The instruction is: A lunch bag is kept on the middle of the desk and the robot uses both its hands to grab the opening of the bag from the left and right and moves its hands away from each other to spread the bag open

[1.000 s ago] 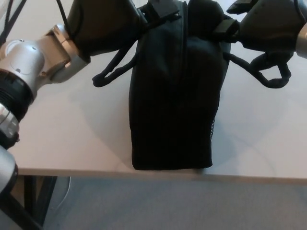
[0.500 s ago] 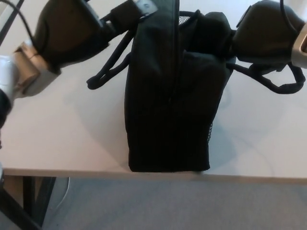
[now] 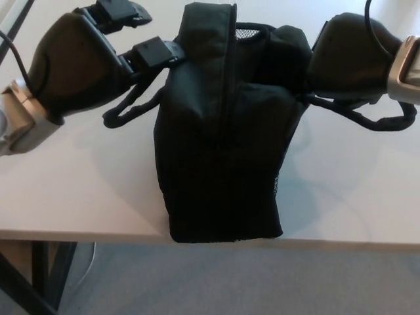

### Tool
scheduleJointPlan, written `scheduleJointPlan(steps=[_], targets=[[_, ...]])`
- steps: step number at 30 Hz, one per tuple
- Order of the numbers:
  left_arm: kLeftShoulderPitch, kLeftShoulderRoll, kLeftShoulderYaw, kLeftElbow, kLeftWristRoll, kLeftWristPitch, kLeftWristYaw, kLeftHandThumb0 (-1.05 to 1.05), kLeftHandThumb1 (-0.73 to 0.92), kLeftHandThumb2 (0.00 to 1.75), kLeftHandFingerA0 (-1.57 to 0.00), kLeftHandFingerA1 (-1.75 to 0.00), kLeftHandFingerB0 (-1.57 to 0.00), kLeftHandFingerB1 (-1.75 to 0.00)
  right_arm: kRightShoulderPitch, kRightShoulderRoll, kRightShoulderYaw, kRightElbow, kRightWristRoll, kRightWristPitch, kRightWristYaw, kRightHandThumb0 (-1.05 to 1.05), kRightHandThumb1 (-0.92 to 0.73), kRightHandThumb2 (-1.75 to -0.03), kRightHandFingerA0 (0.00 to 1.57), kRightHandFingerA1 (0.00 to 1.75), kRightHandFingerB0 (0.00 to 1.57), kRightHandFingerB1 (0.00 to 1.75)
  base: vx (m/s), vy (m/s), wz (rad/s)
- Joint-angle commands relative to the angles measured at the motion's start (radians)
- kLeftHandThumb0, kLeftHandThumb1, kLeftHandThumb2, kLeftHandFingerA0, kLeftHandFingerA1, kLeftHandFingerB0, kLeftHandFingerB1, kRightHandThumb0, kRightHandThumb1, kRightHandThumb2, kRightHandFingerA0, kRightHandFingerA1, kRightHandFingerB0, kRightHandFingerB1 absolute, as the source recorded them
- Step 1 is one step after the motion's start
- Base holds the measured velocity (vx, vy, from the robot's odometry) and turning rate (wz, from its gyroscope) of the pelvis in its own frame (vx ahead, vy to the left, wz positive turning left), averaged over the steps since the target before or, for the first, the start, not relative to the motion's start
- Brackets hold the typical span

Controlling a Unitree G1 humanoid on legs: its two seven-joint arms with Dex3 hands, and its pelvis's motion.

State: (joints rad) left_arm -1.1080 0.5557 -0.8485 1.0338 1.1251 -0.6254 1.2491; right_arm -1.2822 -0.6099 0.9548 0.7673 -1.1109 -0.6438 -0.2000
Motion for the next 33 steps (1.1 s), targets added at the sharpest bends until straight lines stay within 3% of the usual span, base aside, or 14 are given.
scheduleJointPlan(steps=[1,5,6,7,11,13,17,18,23,26,29,30,32,33], targets=[[0.054,-0.003,0.055,-0.070,-0.066,-0.088,-0.075,-0.21,0.51,0.55,-0.59,-0.50,-0.85,-0.51,-0.013,0.008,-0.009,0.037,-0.038,-0.058,-0.034,-0.41,-0.65,-0.59,0.52,0.44,0.53,0.38,0.00,0.000,0.00],[0.044,-0.020,0.091,-0.095,-0.069,-0.101,-0.063,-0.16,0.53,0.56,-0.47,-0.50,-0.71,-0.46,-0.019,0.019,-0.001,0.053,-0.061,-0.065,0.007,-0.47,-0.65,-0.60,0.34,0.32,0.45,0.35,0.00,0.000,0.00],[0.043,-0.021,0.096,-0.097,-0.069,-0.102,-0.066,-0.16,0.53,0.56,-0.47,-0.50,-0.71,-0.46,-0.016,0.022,-0.004,0.059,-0.058,-0.068,0.003,-0.47,-0.65,-0.60,0.34,0.32,0.45,0.35,0.00,0.000,0.00],[0.042,-0.020,0.104,-0.104,-0.072,-0.101,-0.078,-0.08,0.52,0.55,-0.44,-0.50,-0.66,-0.43,-0.009,0.024,-0.016,0.062,-0.040,-0.074,0.005,-0.45,-0.60,-0.58,0.47,0.37,0.53,0.39,0.00,0.000,0.00],[0.053,-0.020,0.131,-0.132,-0.081,-0.108,-0.103,-0.02,0.52,0.56,-0.43,-0.49,-0.60,-0.41,0.005,0.029,-0.059,0.058,0.013,-0.102,0.056,-0.42,-0.57,-0.58,0.47,0.36,0.52,0.39,0.00,0.000,0.00],[0.068,-0.025,0.148,-0.156,-0.091,-0.113,-0.121,-0.05,0.53,0.56,-0.44,-0.50,-0.60,-0.40,0.005,0.029,-0.069,0.070,0.013,-0.118,0.045,-0.44,-0.60,-0.59,0.14,0.30,0.35,0.33,0.00,0.000,0.00],[0.088,-0.027,0.165,-0.191,-0.099,-0.126,-0.157,-0.03,0.54,0.56,-0.44,-0.51,-0.62,-0.40,0.008,0.033,-0.079,0.069,-0.001,-0.115,0.037,-0.44,-0.62,-0.60,0.14,0.31,0.36,0.33,0.00,0.000,0.00],[0.094,-0.029,0.170,-0.199,-0.097,-0.124,-0.158,-0.04,0.52,0.56,-0.45,-0.51,-0.61,-0.39,0.015,0.039,-0.096,0.064,0.026,-0.104,0.090,-0.43,-0.63,-0.60,0.22,0.32,0.39,0.33,0.00,0.000,0.00],[0.095,-0.051,0.173,-0.197,-0.076,-0.116,-0.138,0.01,0.55,0.56,-0.43,-0.51,-0.50,-0.35,0.000,0.048,-0.090,0.062,0.003,-0.107,0.127,-0.47,-0.68,-0.62,0.16,0.29,0.28,0.31,0.00,0.000,0.00],[0.100,-0.051,0.172,-0.208,-0.072,-0.103,-0.165,-0.08,0.53,0.56,-0.37,-0.44,-0.44,-0.34,0.000,0.071,-0.121,0.088,0.058,-0.109,0.190,-0.38,-0.65,-0.60,0.34,0.32,0.38,0.33,0.00,0.000,0.00],[0.119,-0.044,0.170,-0.216,-0.071,-0.096,-0.196,-0.01,0.53,0.56,-0.37,-0.36,-0.52,-0.36,-0.014,0.078,-0.114,0.071,0.026,-0.083,0.241,-0.47,-0.67,-0.62,0.38,0.33,0.41,0.34,0.00,0.000,0.00],[0.127,-0.044,0.171,-0.220,-0.069,-0.092,-0.196,0.01,0.52,0.56,-0.37,-0.37,-0.57,-0.38,-0.008,0.080,-0.125,0.070,0.040,-0.080,0.250,-0.45,-0.65,-0.59,0.47,0.34,0.43,0.33,0.00,0.000,0.00],[0.140,-0.042,0.176,-0.227,-0.074,-0.098,-0.197,-0.02,0.49,0.54,-0.37,-0.38,-0.67,-0.43,-0.003,0.081,-0.133,0.077,0.046,-0.094,0.235,-0.37,-0.64,-0.59,0.46,0.36,0.40,0.34,0.00,0.000,0.00],[0.144,-0.037,0.181,-0.233,-0.075,-0.097,-0.193,-0.13,0.49,0.54,-0.42,-0.41,-0.83,-0.53,0.000,0.075,-0.129,0.072,0.034,-0.097,0.231,-0.40,-0.64,-0.60,0.27,0.30,0.31,0.32,0.00,0.000,0.00]])
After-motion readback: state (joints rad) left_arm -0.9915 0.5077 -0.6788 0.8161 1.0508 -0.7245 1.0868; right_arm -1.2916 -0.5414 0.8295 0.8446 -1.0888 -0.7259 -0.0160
